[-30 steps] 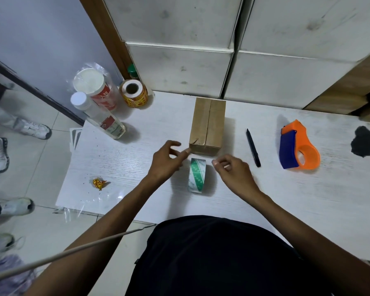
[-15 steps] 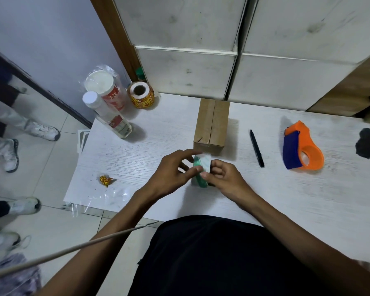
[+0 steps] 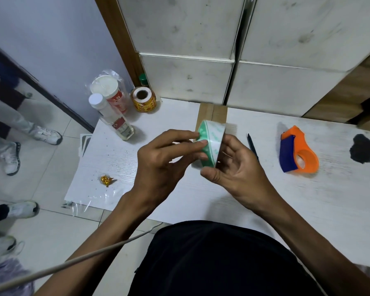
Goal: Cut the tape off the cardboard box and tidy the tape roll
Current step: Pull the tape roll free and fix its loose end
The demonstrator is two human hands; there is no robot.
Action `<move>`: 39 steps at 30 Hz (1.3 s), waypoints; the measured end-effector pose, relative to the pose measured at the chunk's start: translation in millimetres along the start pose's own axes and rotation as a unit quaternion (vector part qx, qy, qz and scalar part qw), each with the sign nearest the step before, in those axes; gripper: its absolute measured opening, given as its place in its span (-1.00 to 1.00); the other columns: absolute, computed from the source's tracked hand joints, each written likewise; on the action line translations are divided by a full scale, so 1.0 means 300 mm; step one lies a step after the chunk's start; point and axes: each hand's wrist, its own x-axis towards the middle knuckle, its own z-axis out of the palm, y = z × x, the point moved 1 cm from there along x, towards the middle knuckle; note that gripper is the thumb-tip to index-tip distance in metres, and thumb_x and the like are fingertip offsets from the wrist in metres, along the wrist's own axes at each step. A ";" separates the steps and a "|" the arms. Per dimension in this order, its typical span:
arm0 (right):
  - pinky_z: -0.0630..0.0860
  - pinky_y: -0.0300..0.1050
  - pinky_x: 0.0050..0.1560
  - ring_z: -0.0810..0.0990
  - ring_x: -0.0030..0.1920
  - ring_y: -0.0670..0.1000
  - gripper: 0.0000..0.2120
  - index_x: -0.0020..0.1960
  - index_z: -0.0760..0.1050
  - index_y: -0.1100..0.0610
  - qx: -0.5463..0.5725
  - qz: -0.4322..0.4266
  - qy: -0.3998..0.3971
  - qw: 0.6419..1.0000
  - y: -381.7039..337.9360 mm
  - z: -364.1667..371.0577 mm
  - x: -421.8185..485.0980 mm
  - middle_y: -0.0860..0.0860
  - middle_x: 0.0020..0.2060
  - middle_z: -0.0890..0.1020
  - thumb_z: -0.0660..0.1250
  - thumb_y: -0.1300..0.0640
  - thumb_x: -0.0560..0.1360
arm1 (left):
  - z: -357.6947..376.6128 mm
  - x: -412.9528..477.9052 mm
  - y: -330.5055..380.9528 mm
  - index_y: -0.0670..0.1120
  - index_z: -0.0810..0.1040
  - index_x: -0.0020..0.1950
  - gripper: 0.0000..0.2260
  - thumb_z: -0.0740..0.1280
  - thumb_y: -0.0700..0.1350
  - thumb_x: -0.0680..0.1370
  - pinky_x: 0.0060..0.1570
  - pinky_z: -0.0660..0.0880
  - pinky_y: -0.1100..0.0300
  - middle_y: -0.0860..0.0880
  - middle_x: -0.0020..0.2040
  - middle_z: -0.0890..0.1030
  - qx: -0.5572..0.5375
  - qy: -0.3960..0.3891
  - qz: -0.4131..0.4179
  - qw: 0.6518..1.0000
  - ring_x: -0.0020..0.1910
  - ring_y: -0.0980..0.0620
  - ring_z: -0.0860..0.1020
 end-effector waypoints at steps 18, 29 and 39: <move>0.56 0.00 0.04 0.64 -0.05 0.01 -0.52 0.39 0.40 0.04 -0.153 -0.107 0.071 0.980 -0.191 0.050 -0.057 -0.09 -0.04 0.70 0.42 0.20 0.51 | -0.125 0.161 0.201 -0.19 0.67 -0.10 -0.95 0.50 -0.26 0.46 -0.12 0.61 0.18 -0.08 -0.18 0.67 -0.010 -0.036 -0.031 0.999 -0.19 0.05 0.63; 0.56 -0.33 0.01 0.68 -0.02 -0.16 -0.54 0.38 0.39 -0.03 -0.144 -0.121 0.106 0.976 -0.195 0.057 -0.008 -0.10 -0.04 0.73 0.40 0.16 0.52 | -0.077 0.233 0.201 -0.19 0.50 -0.07 -0.81 0.28 -0.39 0.37 -0.29 0.45 0.16 -0.11 -0.17 0.52 0.173 -0.117 -0.016 0.978 -0.25 0.00 0.44; 0.52 -0.45 -0.03 0.67 -0.03 -0.27 -0.53 0.40 0.40 0.01 -0.135 -0.127 0.165 0.969 -0.186 0.078 0.024 -0.21 -0.04 0.69 0.39 0.18 0.52 | -0.056 0.255 0.250 -0.21 0.44 0.01 -0.66 0.29 -0.47 0.30 -0.28 0.54 -0.12 -0.22 -0.06 0.49 0.289 -0.121 -0.046 0.949 -0.11 -0.22 0.53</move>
